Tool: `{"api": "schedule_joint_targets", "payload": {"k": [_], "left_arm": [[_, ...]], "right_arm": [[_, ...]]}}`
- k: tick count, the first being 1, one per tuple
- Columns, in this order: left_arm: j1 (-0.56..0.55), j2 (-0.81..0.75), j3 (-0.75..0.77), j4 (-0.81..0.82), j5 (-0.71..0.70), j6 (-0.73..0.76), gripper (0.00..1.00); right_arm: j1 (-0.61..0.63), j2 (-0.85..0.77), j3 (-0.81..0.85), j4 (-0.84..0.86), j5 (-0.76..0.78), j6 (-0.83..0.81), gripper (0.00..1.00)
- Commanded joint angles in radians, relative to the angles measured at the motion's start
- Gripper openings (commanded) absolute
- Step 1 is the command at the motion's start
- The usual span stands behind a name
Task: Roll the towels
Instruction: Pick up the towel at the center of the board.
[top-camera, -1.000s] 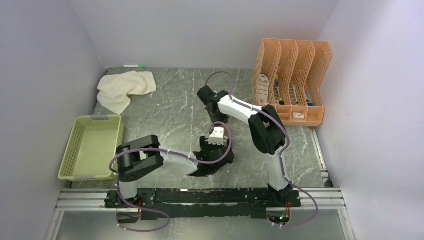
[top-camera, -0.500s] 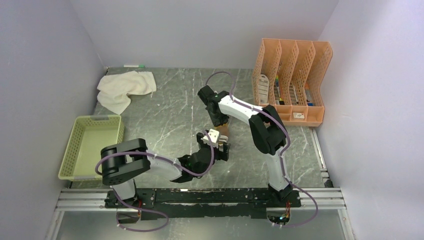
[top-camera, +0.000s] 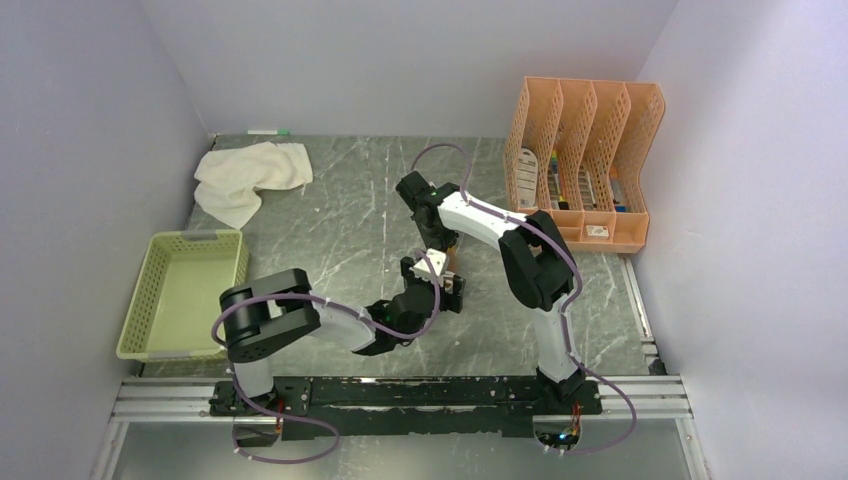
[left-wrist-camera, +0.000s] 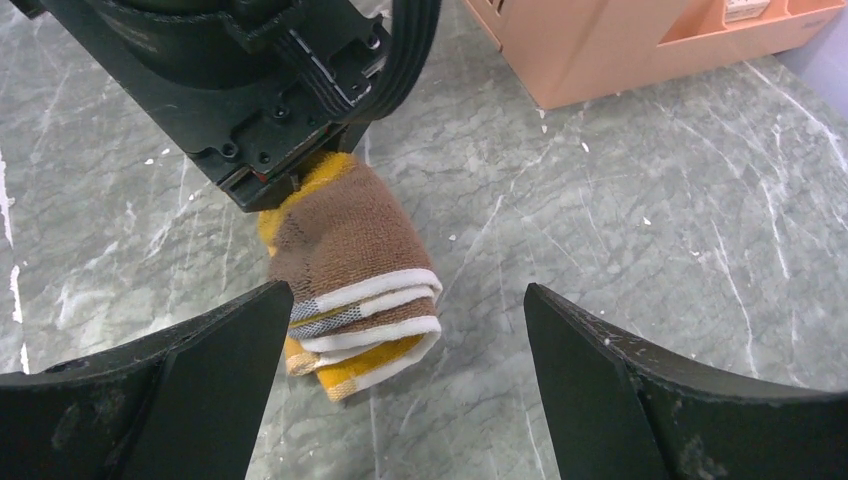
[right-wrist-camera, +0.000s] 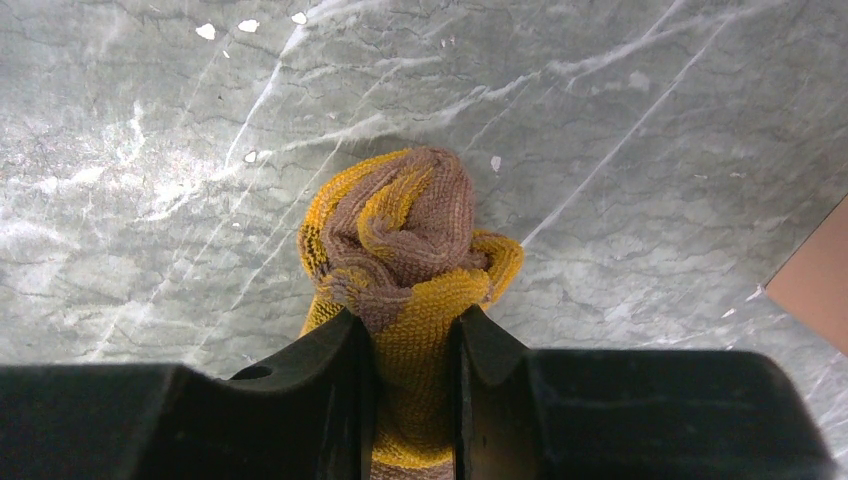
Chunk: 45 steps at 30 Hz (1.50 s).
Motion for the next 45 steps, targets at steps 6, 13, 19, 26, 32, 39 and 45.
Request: {"api": "schedule_joint_targets", "payload": {"k": [6,13,19,26,32,39,45], "left_arm": [[0.024,0.102,0.091,-0.070,-0.047,-0.078,0.99],[0.051,0.163,0.089,-0.040,-0.032,-0.139,0.99],[0.055,0.204,0.115,-0.059,-0.032,-0.151,0.99],[0.070,0.209,0.100,-0.031,-0.003,-0.138,0.90],[0.102,0.200,0.071,0.021,0.021,-0.127,0.78],[0.126,0.217,0.039,0.132,0.100,-0.050,0.18],[0.155,0.226,-0.024,0.280,0.261,-0.006,0.07]], "right_arm": [[0.004,0.152,-0.100,0.019,-0.137,0.019,0.14],[0.004,0.154,-0.111,0.028,-0.149,0.018,0.14],[0.004,0.150,-0.113,0.027,-0.148,0.013,0.13],[0.004,0.150,-0.112,0.028,-0.158,0.012,0.14],[0.006,0.157,-0.108,0.029,-0.172,0.013,0.14],[0.006,0.162,-0.103,0.026,-0.186,0.008,0.14],[0.005,0.157,-0.100,0.028,-0.206,-0.005,0.27]]}}
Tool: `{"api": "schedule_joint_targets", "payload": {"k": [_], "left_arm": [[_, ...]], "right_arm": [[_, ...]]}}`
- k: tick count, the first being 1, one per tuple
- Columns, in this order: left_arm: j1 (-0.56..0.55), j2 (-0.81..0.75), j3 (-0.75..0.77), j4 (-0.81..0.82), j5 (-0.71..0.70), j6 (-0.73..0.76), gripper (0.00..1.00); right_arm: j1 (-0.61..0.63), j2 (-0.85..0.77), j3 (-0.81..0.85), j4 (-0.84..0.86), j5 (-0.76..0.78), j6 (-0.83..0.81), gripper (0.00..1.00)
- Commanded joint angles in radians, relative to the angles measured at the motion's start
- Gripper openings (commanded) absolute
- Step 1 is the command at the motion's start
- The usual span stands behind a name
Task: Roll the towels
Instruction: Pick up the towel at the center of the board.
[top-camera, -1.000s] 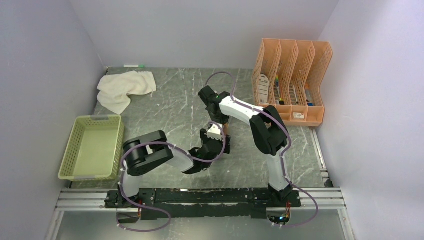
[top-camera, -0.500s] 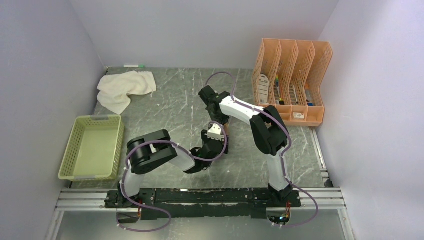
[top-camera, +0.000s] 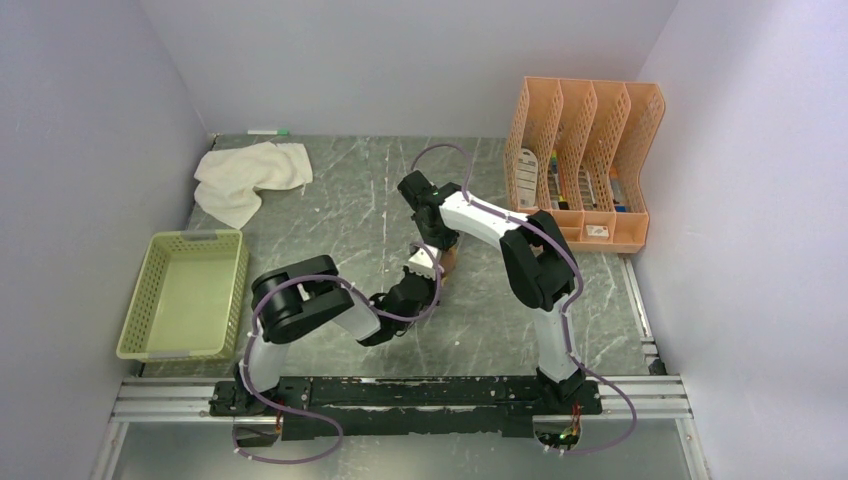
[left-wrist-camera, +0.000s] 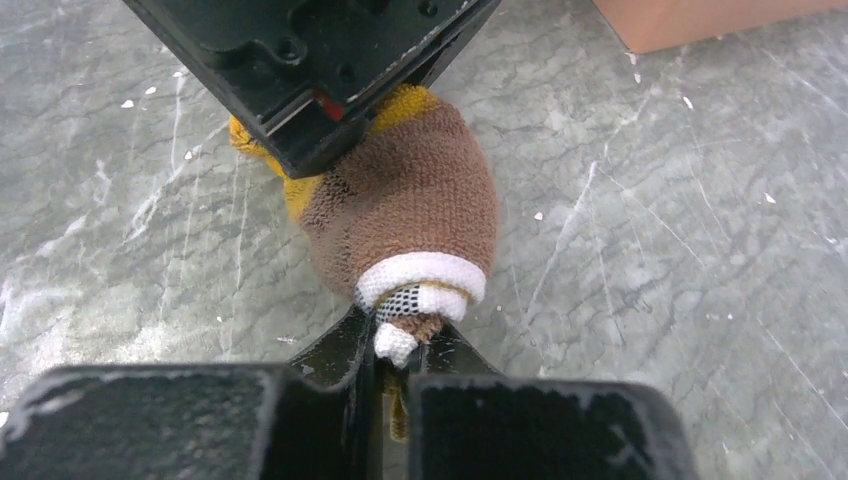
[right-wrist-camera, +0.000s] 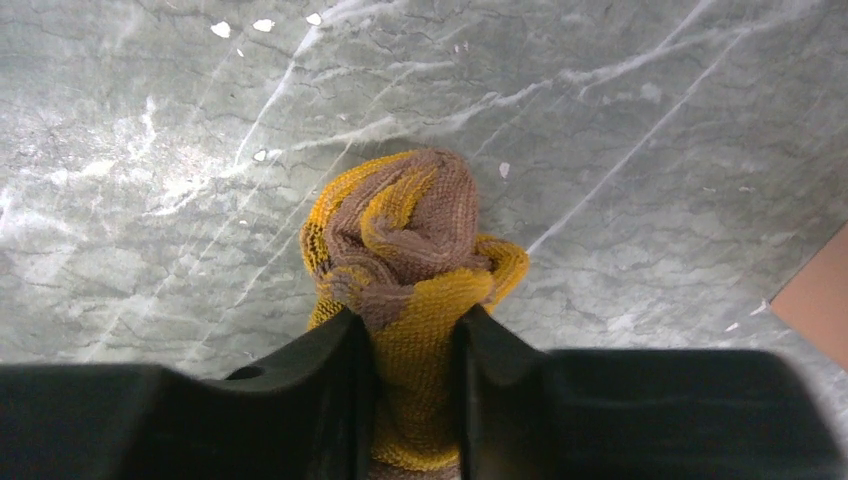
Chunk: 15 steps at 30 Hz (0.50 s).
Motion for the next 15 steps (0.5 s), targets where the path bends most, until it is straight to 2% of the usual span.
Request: {"api": "schedule_joint_targets", "payload": {"k": [1,3,4,5,6,7,12,15], "left_arm": [[0.037,0.016,-0.065,0.206,0.156,0.036,0.07],[0.047,-0.001,-0.119,0.264,0.185,0.027,0.07],[0.050,-0.009,-0.137,0.281,0.193,0.027,0.07],[0.051,-0.020,-0.153,0.289,0.202,0.031,0.07],[0.051,-0.033,-0.166,0.289,0.208,0.033,0.07],[0.050,-0.045,-0.176,0.285,0.213,0.036,0.07],[0.051,-0.125,-0.250,0.277,0.211,0.014,0.07],[0.051,-0.183,-0.300,0.268,0.206,0.000,0.07]], "right_arm": [[0.010,0.158,-0.089,0.015,-0.183,0.018,0.33],[0.004,0.146,-0.081,0.021,-0.199,0.012,0.49],[-0.004,0.138,-0.075,0.026,-0.218,0.007,0.66],[-0.014,0.130,-0.066,0.030,-0.239,0.004,0.95],[-0.026,0.121,-0.054,0.031,-0.251,0.002,0.99],[-0.038,0.110,-0.041,0.031,-0.256,0.001,1.00],[-0.140,0.003,0.031,0.050,-0.217,0.026,1.00],[-0.243,-0.108,0.014,0.117,-0.186,0.065,1.00]]}}
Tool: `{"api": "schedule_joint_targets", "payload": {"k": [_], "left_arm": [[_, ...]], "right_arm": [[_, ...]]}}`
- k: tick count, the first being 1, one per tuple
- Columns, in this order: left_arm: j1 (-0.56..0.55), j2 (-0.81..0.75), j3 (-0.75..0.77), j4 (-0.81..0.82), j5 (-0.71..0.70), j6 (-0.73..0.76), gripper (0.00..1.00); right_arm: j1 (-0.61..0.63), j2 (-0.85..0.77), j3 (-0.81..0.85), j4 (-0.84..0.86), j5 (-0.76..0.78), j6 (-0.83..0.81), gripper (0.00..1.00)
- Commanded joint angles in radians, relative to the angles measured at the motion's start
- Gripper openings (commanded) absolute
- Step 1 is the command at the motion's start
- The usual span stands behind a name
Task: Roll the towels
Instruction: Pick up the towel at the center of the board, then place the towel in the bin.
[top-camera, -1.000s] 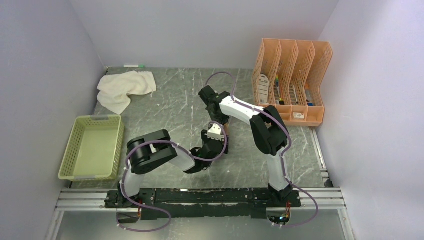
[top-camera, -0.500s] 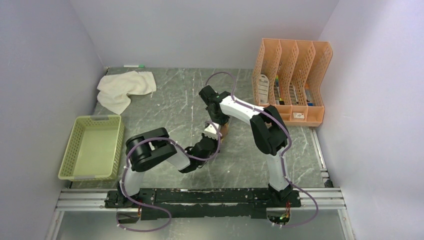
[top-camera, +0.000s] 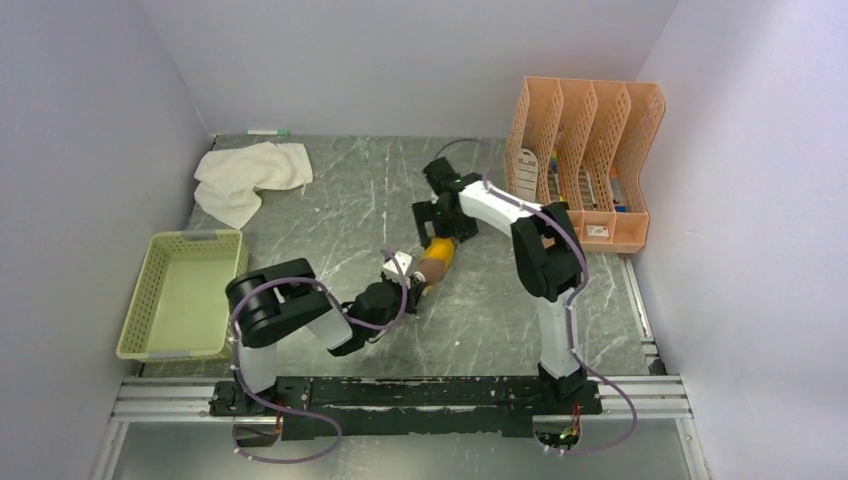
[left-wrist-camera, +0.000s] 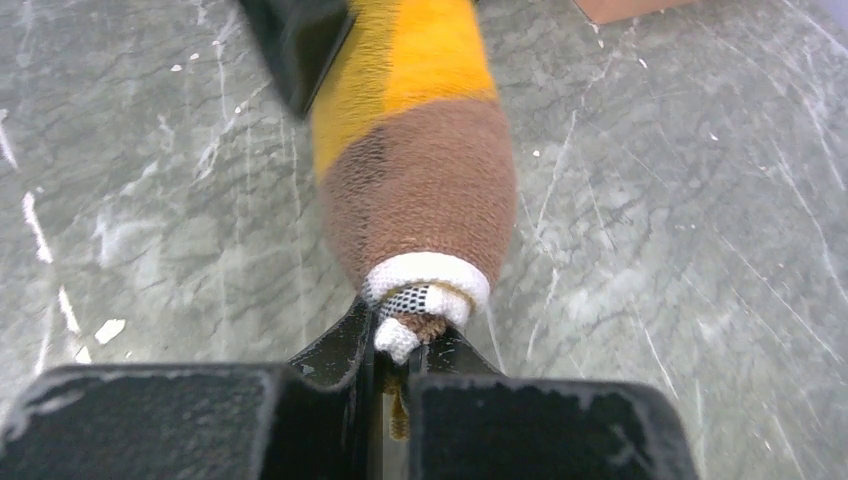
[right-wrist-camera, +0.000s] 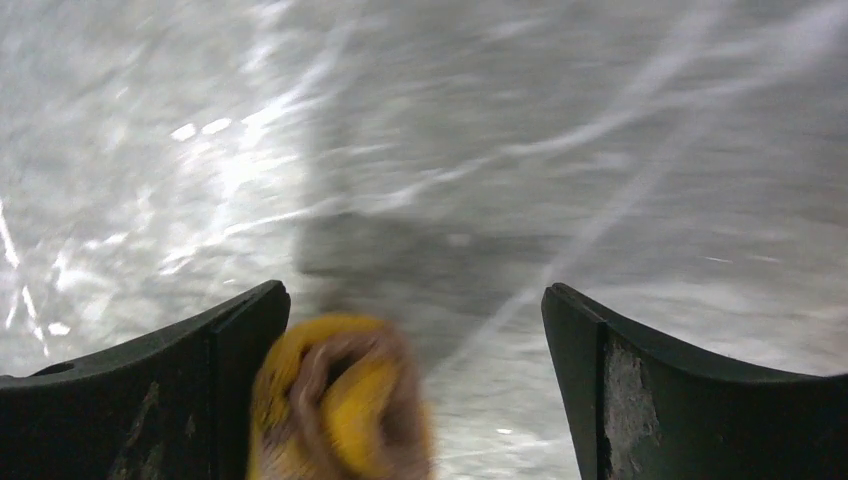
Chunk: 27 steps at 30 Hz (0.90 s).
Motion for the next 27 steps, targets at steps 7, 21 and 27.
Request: {"api": "schedule_joint_targets", "payload": {"k": [7,21,27], "left_arm": [[-0.010,-0.306,-0.137,-0.124,0.024,-0.042,0.07],[0.066,-1.227,0.056,-1.545,-0.545,-0.492,0.07],[0.070,-1.145,0.320,-2.515,-0.779,-1.420,0.07]], "right_arm": [[-0.297,-0.316,-0.054,0.168,0.032,0.078,1.00],[-0.299,-0.432,-0.219,0.275,-0.092,0.078,1.00],[-0.262,-0.445,-0.232,0.271,-0.087,0.069,1.00]]}}
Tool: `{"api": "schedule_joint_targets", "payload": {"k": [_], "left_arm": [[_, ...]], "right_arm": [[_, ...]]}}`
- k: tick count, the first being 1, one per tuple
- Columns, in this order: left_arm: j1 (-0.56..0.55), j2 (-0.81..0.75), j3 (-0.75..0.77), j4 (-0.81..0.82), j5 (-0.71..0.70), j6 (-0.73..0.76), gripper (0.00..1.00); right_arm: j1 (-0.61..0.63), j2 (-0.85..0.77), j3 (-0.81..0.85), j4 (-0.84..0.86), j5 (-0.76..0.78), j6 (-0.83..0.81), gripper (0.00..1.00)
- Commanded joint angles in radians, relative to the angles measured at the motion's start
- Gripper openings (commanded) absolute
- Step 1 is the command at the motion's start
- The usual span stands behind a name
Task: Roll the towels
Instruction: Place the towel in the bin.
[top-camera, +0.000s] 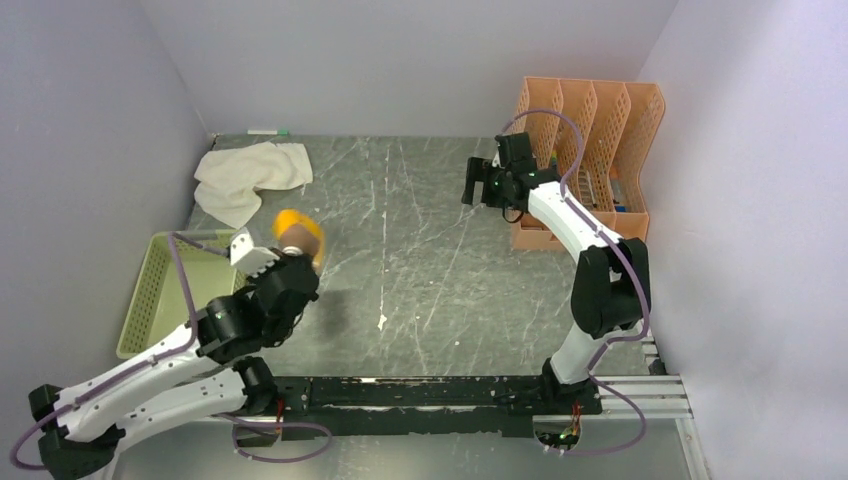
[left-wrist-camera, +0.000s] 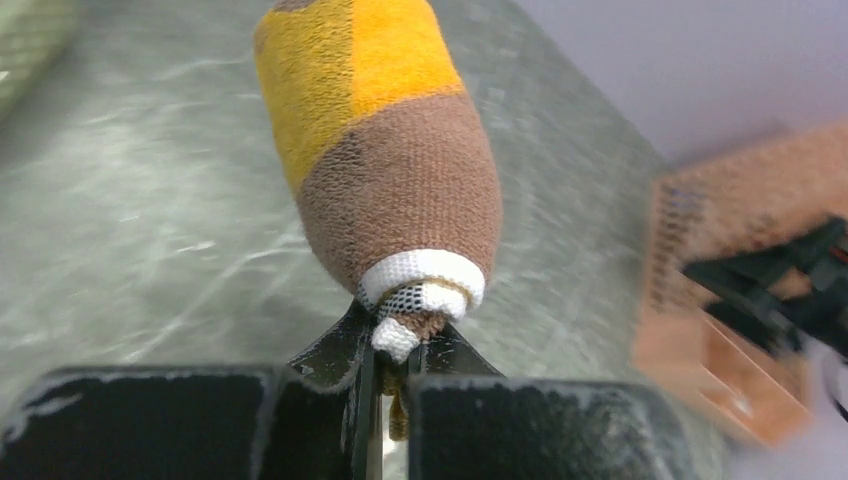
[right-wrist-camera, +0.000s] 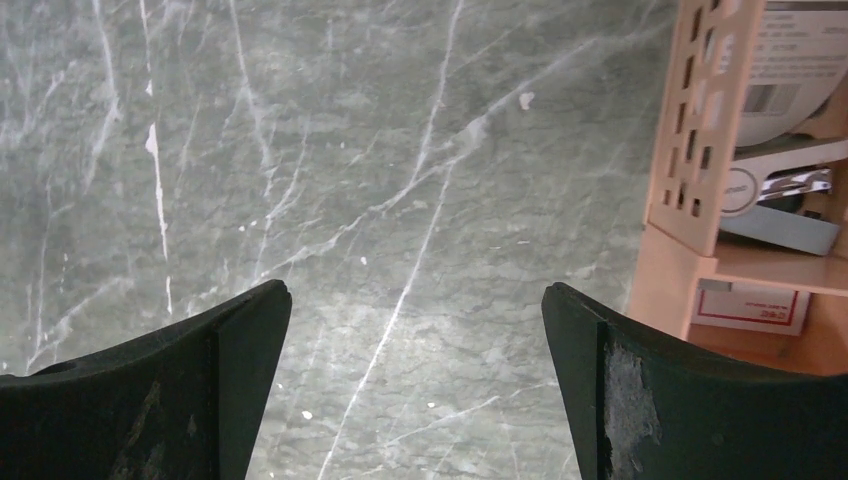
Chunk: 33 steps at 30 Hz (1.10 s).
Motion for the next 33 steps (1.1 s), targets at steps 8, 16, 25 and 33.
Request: {"api": "schedule_joint_targets", "payload": {"k": [8,16,25,33], "left_arm": [[0.210,0.455,0.343,-0.899,-0.139,-0.896,0.07],[0.384,0.662,0.490,-0.899,-0.249,-0.891,0.07],[0.697,0.735,0.536,-0.892,-0.308,-0.865,0.07],[0.785,0.640,0.310,-0.343,-0.362,-0.341,0.07]], "right_arm": [[0.062,-0.076,-0.010,0.002,0.002,-0.008,1.00],[0.078,-0.115,-0.044,-0.017,0.005,-0.014,1.00],[0.134,-0.103,-0.030,-0.042,0.024,-0.026,1.00],[0.168,-0.090,-0.021,-0.054,0.027,-0.034,1.00]]}}
